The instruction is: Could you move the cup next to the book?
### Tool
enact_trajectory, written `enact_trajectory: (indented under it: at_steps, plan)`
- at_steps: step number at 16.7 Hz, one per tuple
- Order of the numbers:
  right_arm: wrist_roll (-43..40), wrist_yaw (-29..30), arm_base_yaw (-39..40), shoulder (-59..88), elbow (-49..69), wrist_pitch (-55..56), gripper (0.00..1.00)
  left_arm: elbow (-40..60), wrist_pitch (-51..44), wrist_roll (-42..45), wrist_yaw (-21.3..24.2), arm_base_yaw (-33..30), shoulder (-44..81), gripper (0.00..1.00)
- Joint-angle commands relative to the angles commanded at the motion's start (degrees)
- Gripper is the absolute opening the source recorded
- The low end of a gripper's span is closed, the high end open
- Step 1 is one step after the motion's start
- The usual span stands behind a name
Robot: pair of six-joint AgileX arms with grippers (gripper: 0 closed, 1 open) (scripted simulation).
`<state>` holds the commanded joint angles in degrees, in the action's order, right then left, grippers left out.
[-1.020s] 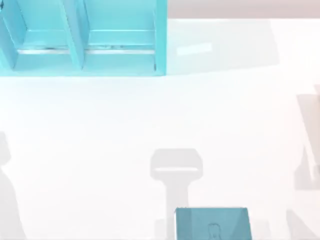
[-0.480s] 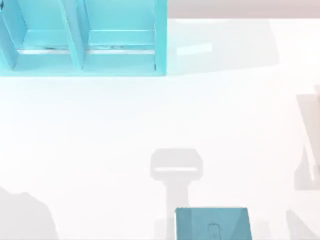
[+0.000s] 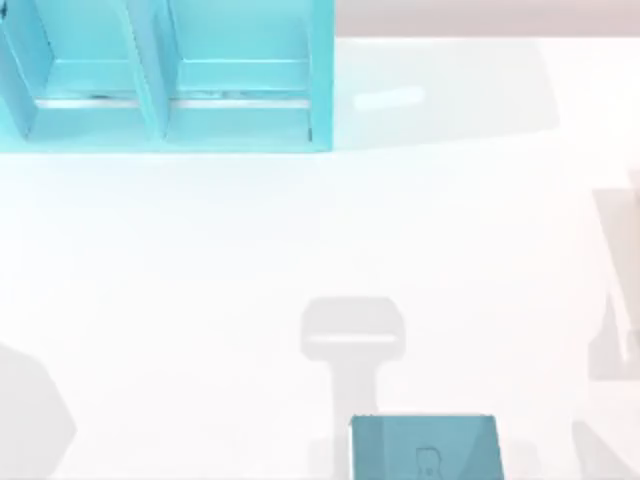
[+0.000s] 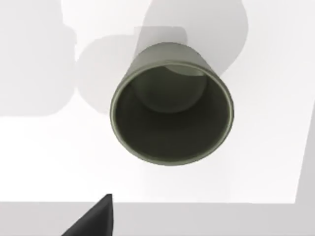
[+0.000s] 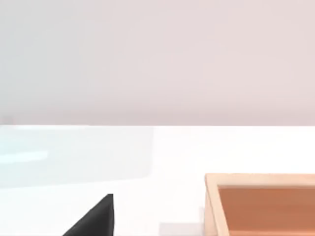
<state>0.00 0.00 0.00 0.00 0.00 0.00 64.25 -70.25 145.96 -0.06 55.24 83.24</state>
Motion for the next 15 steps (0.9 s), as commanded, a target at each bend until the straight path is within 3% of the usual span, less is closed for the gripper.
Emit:
enact_trajectory:
  at_steps: [8,15]
  plan:
    - [0.0,0.0,0.0,0.0,0.0,0.0,1.0,-0.94,0.86,0.42,0.12,0.02,0.68,1.0]
    - [0.0,0.0,0.0,0.0,0.0,0.0,1.0,-12.34,18.03,0.71,0.14,0.32,5.66,1.0]
